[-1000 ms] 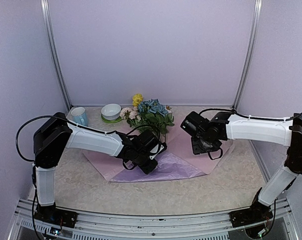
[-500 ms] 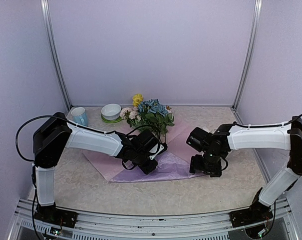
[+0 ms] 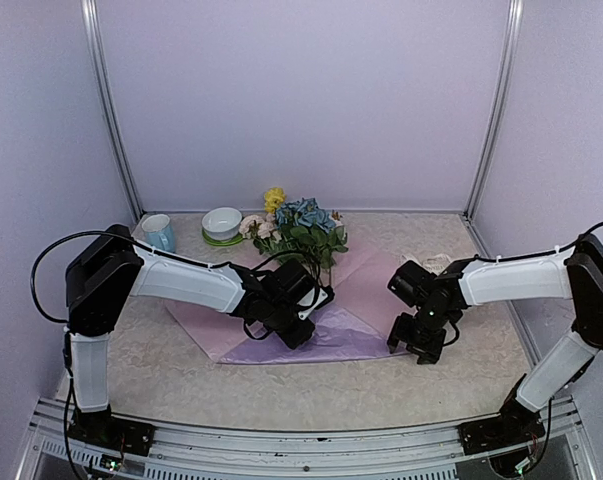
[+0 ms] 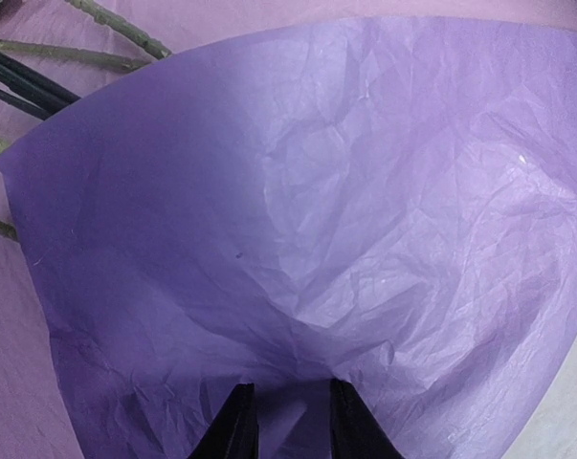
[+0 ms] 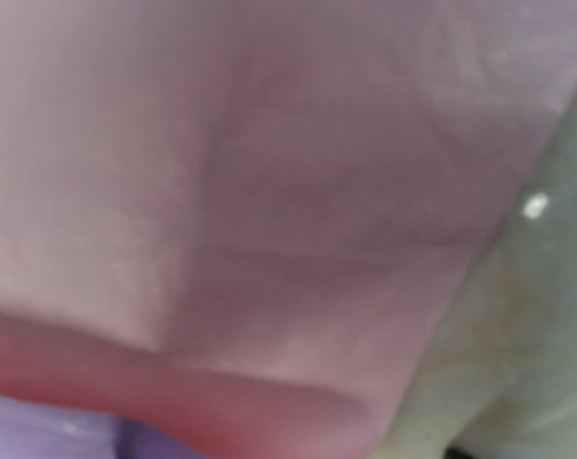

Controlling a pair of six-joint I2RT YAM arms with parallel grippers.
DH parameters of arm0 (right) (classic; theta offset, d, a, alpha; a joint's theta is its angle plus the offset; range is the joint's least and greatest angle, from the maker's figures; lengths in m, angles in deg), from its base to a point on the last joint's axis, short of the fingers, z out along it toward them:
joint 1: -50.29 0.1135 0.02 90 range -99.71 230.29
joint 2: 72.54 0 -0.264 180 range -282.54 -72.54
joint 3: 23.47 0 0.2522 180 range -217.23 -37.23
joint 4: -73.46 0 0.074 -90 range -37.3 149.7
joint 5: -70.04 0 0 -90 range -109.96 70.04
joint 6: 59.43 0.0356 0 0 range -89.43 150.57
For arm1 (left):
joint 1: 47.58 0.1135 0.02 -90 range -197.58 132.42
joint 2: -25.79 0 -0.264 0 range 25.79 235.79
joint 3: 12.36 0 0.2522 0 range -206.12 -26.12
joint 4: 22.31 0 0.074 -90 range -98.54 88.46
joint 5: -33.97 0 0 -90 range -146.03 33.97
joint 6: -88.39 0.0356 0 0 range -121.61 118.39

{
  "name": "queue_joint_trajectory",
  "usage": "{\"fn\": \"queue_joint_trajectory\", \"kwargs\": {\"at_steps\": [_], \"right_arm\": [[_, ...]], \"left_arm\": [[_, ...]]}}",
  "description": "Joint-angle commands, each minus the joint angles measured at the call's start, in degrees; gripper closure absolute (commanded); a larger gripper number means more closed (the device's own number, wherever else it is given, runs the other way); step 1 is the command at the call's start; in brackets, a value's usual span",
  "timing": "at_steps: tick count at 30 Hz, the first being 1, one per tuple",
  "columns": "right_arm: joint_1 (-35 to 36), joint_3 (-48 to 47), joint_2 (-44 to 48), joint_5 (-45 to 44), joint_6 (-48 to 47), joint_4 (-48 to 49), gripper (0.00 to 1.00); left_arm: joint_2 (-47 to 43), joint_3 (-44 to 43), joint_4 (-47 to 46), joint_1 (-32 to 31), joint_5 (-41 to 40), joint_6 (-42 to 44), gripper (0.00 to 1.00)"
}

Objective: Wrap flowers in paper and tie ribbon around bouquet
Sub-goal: Pick up the one-fourth-folded wrapping paper from the center of the board.

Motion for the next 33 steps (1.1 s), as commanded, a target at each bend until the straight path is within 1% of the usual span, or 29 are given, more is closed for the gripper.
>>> {"fn": "queue_joint_trajectory", "kwargs": {"at_steps": [1, 4, 6, 10, 12, 14, 17, 19, 20, 21, 27, 30, 33], "right_arm": [[-0.8, 0.2, -2.9, 1.6, 0.9, 2.4, 0.34], [-0.8, -0.1, -3.0, 0.8, 0.8, 1.1, 0.4], [-0.8, 1.4, -1.3, -0.2, 0.8, 2.9, 0.46], [-1.2, 6.5, 1.6, 1.2, 1.0, 9.8, 0.63], [-1.6, 7.6, 1.2, 1.7, 0.9, 10.9, 0.67], [-1.9, 7.3, 0.6, 0.9, 0.3, 10.3, 0.67], [-2.0, 6.4, 0.2, -0.5, -1.9, 10.4, 0.76], [-2.2, 5.6, -0.2, -0.8, -2.8, 10.4, 0.84], [-2.4, 5.3, -0.3, -1.0, -3.1, 10.3, 0.96], [-2.6, 5.1, -0.4, -1.2, -3.1, 9.7, 1.0], [-2.2, 4.0, 1.7, -3.7, -6.6, 8.9, 1.0], [0.3, -0.4, 1.1, -9.4, -8.2, 3.4, 1.0], [4.4, -6.6, -0.7, -16.0, -9.2, -3.7, 1.0]], "left_arm": [[-0.7, 1.7, 1.3, -0.1, 1.9, 0.0, 0.73], [-0.7, 1.7, 1.4, -0.1, 1.8, 0.0, 0.73], [-0.7, 1.6, 1.6, -0.1, 1.9, -0.1, 0.73], [-0.7, 1.5, 1.8, -0.1, 2.1, -0.1, 0.73], [-0.8, 1.5, 1.8, -0.1, 2.1, -0.1, 0.73], [-0.9, 1.7, 1.8, -0.1, 2.1, -0.1, 0.72], [-0.7, 1.7, 1.9, -0.1, 2.2, -0.3, 0.72], [-0.7, 1.6, 1.9, -0.1, 2.1, -0.3, 0.72], [-0.7, 1.7, 2.0, -0.1, 2.1, -0.4, 0.72], [-0.8, 1.7, 2.0, -0.1, 2.1, -0.4, 0.72], [-0.7, 1.6, 2.1, -0.1, 2.0, -0.5, 0.72], [-0.1, 1.3, 2.3, 0.0, 1.5, -0.3, 0.72], [0.2, 1.5, 2.3, 0.2, 1.6, -0.3, 0.72]]}}
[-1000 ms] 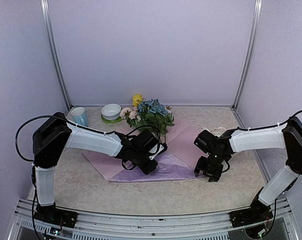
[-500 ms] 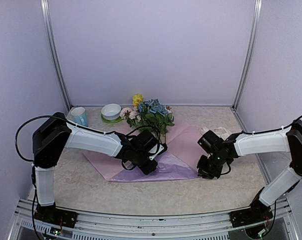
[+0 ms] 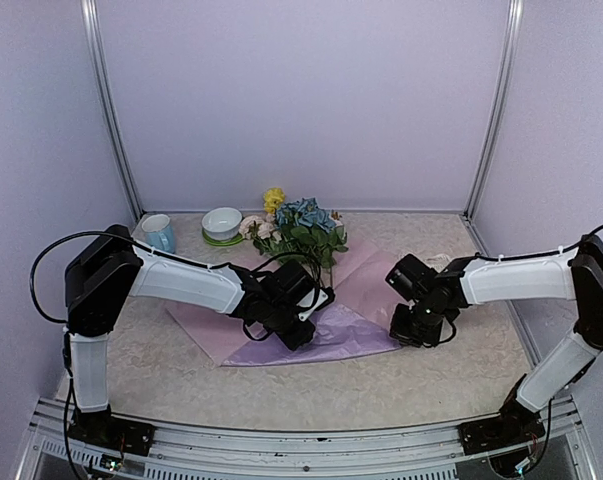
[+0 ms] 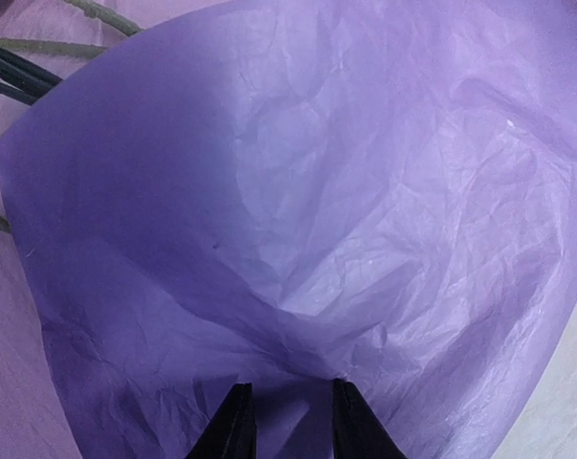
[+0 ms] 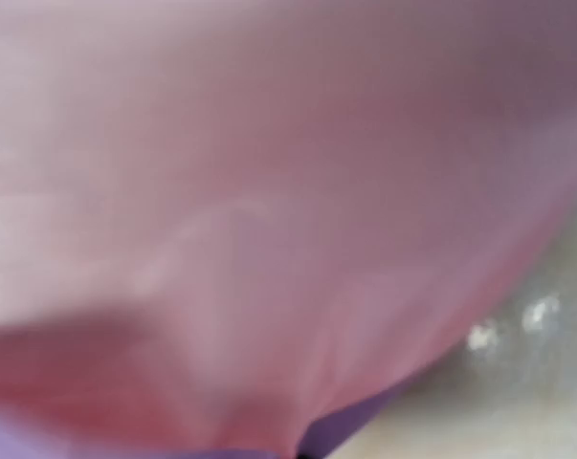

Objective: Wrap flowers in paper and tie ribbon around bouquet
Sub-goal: Pick up the one-fourth-folded wrapping paper from the center of the board, then fold the one-fourth-folded wrapping paper at the center of the board.

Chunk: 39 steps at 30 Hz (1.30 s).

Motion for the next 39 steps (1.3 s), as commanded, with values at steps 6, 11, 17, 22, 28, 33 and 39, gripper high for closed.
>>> {"fn": "queue_joint_trajectory", "kwargs": {"at_steps": [6, 11, 17, 22, 28, 33, 39], "right_arm": [[11.1, -20.7, -7.0, -20.7, -3.6, -20.9, 1.0], [15.5, -27.7, -8.8, -25.2, -5.3, -23.1, 1.0], [19.1, -32.9, -10.2, -27.9, -10.0, -21.6, 1.0], [22.3, -30.6, -7.7, -22.6, -27.1, -5.2, 1.0], [22.3, -25.7, -7.1, -11.1, -38.2, 13.0, 1.0], [22.3, -26.4, -12.2, -2.5, -44.8, 17.0, 1.0], [21.8, -23.6, -15.2, -0.6, -45.7, 19.2, 1.0]], "left_arm": [[0.5, 1.2, 2.1, 0.9, 1.1, 0.0, 0.72], [0.2, -0.3, 1.3, 1.6, 2.1, 0.1, 0.69], [1.4, -2.2, -1.5, 3.3, 6.0, 0.4, 0.65], [3.3, -2.1, -1.4, 6.7, 11.9, -1.0, 0.65], [5.1, -1.6, -1.4, 9.3, 17.6, -2.4, 0.66], [4.7, 1.0, -4.3, 11.0, 21.1, -5.1, 0.66], [-0.9, 8.4, -14.8, 12.4, 24.0, -10.2, 0.61]]}}
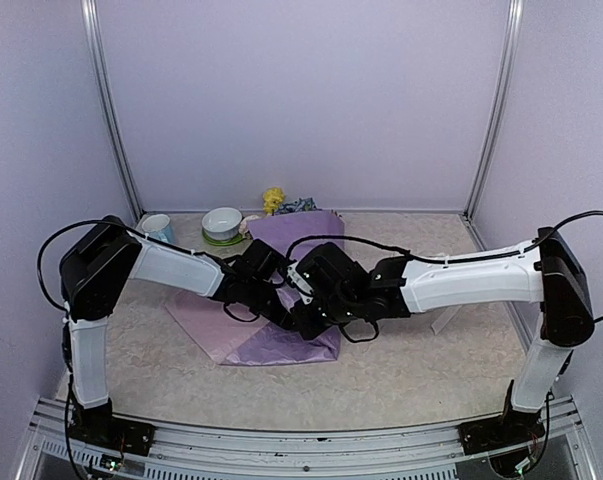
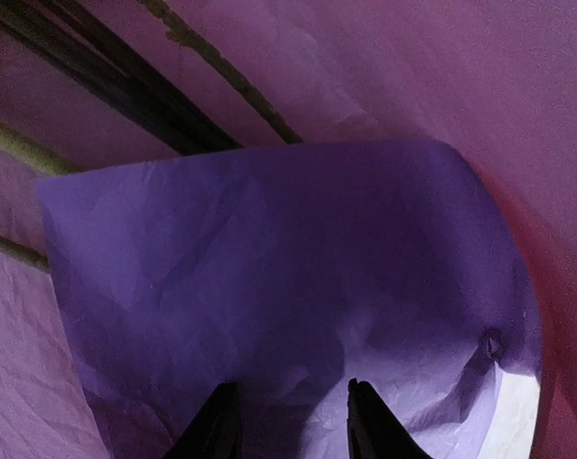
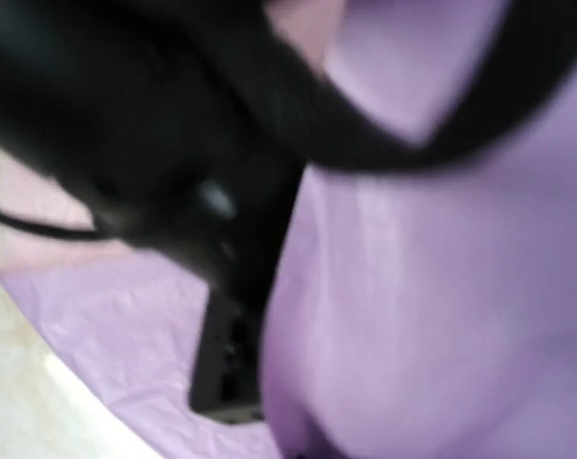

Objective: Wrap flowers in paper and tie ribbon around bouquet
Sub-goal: Fold the one-fourth-folded wrapping paper at the center of the board.

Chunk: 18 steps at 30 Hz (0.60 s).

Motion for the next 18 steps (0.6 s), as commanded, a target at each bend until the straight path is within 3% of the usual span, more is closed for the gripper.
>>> {"fn": "queue_joint_trajectory", "kwargs": {"at_steps": [1, 8, 14, 18], "right_arm": [[-0.4, 2.3, -2.2, 3.3, -3.0, 3.5, 1.0], [-1.0, 3.7, -3.7, 3.6, -4.0, 5.5, 1.0], [-1.2, 4.3, -4.0, 3.6, -4.2, 6.1, 1.0], [-1.3, 4.5, -4.2, 4.1, -4.3, 6.9, 1.0]], "left_arm": [[-3.7, 6.8, -6.2, 0.8, 2.1, -4.7, 0.59], [-12.5, 10.3, -11.5, 1.6, 0.1, -7.6, 0.46], [-20.7, 14.8, -7.8, 5.4, -10.5, -15.9, 0.43], [-27.0, 22.5, -14.6, 8.5, -6.2, -21.1, 0.41]]}}
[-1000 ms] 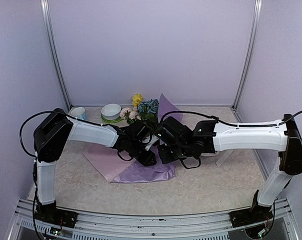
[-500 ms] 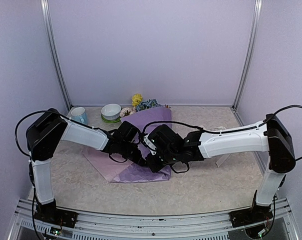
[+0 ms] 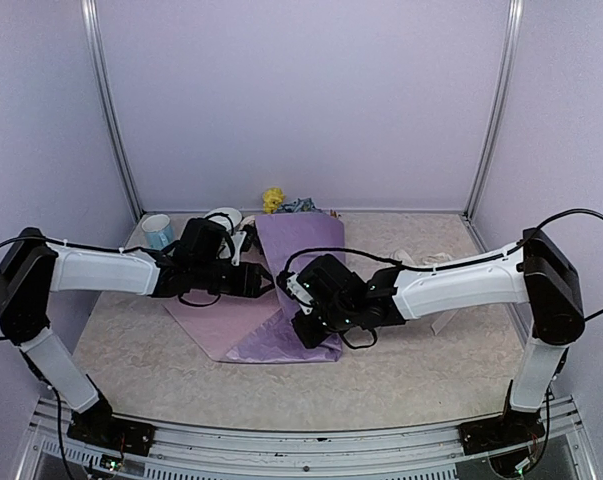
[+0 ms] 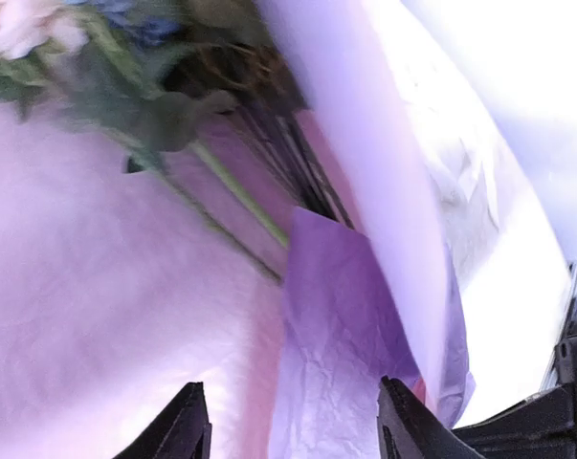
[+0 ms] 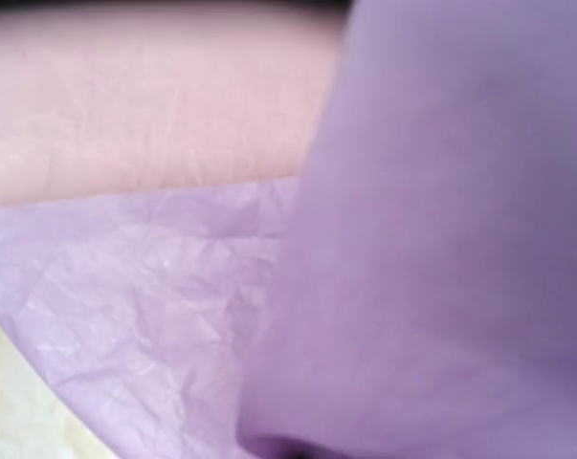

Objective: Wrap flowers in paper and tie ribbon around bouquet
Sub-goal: Fold the one-fourth-folded wrapping paper at the center of the board.

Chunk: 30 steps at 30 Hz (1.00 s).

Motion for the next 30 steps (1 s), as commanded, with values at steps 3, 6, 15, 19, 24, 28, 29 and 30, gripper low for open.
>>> {"fn": "queue_joint_trajectory", "kwargs": {"at_steps": [3, 6, 15, 19, 24, 28, 29, 30], "right_arm": [[-0.4, 0.5, -1.1, 0.7, -0.8, 1.9, 1.0], [-0.4, 0.4, -1.3, 0.6, -0.9, 2.6, 1.0], [-0.4, 0.4, -1.8, 0.5, -1.3, 3.0, 1.0], [-0.5, 0.2, -1.8, 0.7, -1.8, 3.2, 1.0], [-0.5, 0.1, -2.0, 0.6, -2.2, 3.4, 1.0], [-0.4, 0.8, -1.6, 1.4, -2.2, 3.8, 1.0], [-0.4, 1.0, -1.5, 1.6, -2.2, 4.1, 1.0], [-0.4, 1.1, -1.5, 1.9, -2.2, 4.1, 1.0]], "left_arm": [[-9.2, 10.6, -10.3, 3.4, 3.5, -8.9, 0.37], [-12.2, 13.7, -14.5, 3.4, 4.3, -10.9, 0.29], [-4.9, 16.6, -21.5, 3.0, 12.6, -19.6, 0.1], [-0.1, 14.4, -27.2, 1.6, 16.6, -21.0, 0.12], [5.2, 10.2, -31.2, 0.4, 20.1, -22.5, 0.4], [6.3, 10.3, -32.0, 0.9, 20.8, -23.2, 0.86], [6.3, 10.6, -32.0, 1.0, 20.9, -23.0, 0.94], [6.2, 11.1, -31.8, 1.2, 21.0, -22.9, 1.0]]}}
